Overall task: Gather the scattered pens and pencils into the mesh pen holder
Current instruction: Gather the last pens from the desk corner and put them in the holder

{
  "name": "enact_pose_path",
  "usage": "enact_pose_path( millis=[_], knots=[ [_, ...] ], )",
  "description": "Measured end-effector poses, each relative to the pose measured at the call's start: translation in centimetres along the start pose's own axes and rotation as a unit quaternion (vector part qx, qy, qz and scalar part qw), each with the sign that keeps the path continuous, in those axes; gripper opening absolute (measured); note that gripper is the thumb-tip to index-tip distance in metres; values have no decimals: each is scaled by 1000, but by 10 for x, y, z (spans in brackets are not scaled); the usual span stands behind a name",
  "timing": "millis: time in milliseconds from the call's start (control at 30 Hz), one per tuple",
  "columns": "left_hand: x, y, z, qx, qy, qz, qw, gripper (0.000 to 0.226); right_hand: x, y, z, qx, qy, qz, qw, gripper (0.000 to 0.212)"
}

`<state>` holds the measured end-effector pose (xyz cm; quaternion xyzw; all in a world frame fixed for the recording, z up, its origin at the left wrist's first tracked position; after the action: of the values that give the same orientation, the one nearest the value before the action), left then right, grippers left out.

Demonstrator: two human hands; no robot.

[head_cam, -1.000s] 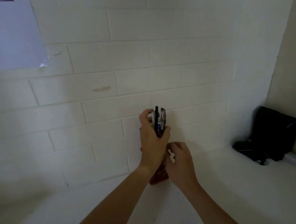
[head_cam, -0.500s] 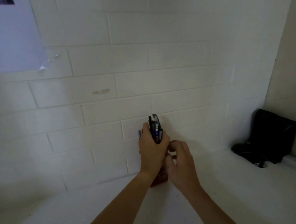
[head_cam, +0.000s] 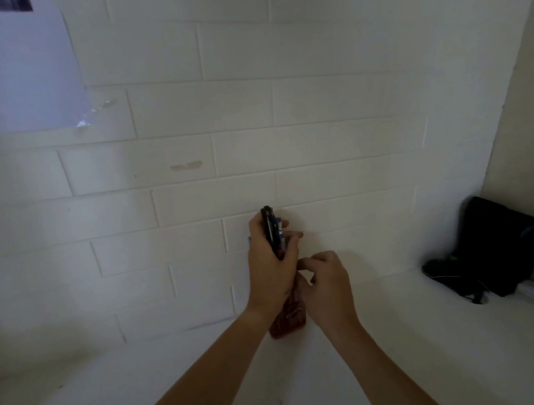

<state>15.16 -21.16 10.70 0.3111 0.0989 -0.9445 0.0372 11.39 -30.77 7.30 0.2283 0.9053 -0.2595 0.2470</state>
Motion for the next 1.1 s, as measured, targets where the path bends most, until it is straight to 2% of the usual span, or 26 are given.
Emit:
enact_pose_path(
  millis=[133, 233, 300, 367, 433, 533, 600, 700, 767, 833, 900, 1000, 1100],
  knots=[
    [2, -4, 4, 35, 31, -7, 999, 78, 10, 1, 4, -48, 9, 3, 999, 19],
    [1, -5, 6, 24, 54, -15, 998, 86, 13, 1, 8, -64, 16, 23, 998, 16],
    [-2, -3, 5, -1, 57, -27, 998, 78, 12, 3, 13, -65, 39, 23, 997, 11],
    [-4, -1, 2, -43, 70, -27, 996, 61, 11, 2, 14, -74, 61, 24, 995, 9],
    [-3, 1, 0, -62, 79, -25, 995, 52, 9, -1, 11, -82, 58, 34, 994, 13],
    [0, 3, -2, -33, 82, -9, 996, 68, 8, -5, 4, -132, 49, 46, 989, 27],
    [1, 4, -3, -48, 133, 30, 989, 73, 9, -4, 3, -163, 36, 9, 986, 45],
    [0, 8, -6, -132, 185, 40, 973, 67, 12, -3, 5, -187, 45, -35, 981, 58],
    [1, 9, -9, -202, 177, 36, 963, 58, 14, -1, 9, -188, 55, -38, 980, 55],
    [2, 9, -14, -302, 183, 70, 933, 42, 17, 2, 12, -186, 61, -34, 980, 53],
    [3, 7, -19, -346, 194, 93, 913, 28, 20, 5, 15, -189, 79, -42, 978, 54],
    [3, 3, -26, -287, 189, 96, 934, 26, 28, 10, 19, -225, 138, -96, 960, 61],
    [8, 2, -29, -229, 137, 76, 961, 47, 39, 13, 22, -244, 136, -124, 952, 69]
  ],
)
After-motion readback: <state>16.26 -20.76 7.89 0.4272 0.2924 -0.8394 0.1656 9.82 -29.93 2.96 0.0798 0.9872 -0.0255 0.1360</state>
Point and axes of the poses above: each hand's wrist, its own x-axis away from the middle knuckle, its own y-axis out of the palm, z = x × y, the point moved 1 cm from there along -x, towards the middle knuckle, and after that the axes turned 13 degrees about -x, right-handed, at the moved point
